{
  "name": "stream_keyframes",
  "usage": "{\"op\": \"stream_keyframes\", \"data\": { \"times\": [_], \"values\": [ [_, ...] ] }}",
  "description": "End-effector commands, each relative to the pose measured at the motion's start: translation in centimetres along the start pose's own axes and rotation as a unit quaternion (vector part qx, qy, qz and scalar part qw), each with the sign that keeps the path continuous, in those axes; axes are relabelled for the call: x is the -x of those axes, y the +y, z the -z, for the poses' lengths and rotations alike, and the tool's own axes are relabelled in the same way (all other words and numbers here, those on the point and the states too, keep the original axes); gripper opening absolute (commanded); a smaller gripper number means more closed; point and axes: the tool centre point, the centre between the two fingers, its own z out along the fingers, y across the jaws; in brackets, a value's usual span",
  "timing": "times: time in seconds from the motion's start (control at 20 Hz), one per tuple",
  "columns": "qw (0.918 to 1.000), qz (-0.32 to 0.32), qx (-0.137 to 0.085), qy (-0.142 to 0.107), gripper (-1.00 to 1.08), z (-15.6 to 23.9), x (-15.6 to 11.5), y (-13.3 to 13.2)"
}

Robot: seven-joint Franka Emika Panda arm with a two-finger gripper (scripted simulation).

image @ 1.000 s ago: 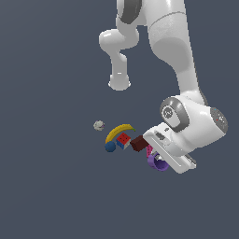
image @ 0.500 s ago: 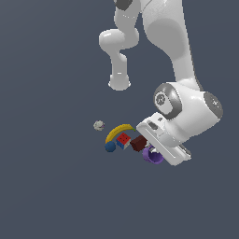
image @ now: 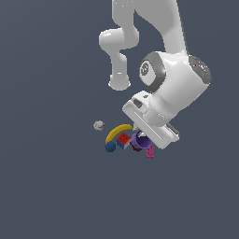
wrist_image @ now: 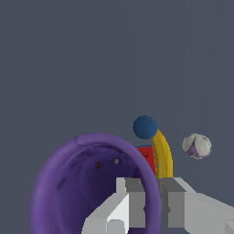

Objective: Pick up a designated object from a clutter of objects.

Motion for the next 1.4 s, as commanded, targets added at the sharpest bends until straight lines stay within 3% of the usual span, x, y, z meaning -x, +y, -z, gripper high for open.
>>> {"op": "stream_keyframes", "data": {
  "times": [0.0, 0.85, 1.35],
  "values": [
    [1.0000, 0.000, -0.001, 0.000, -1.00, 1.4, -0.8, 2.3],
    [1.0000, -0.002, 0.000, 0.001, -1.00, 11.0, -6.8, 18.2],
    [1.0000, -0.002, 0.000, 0.003, -1.00, 15.3, -9.3, 24.5]
  ]
}}
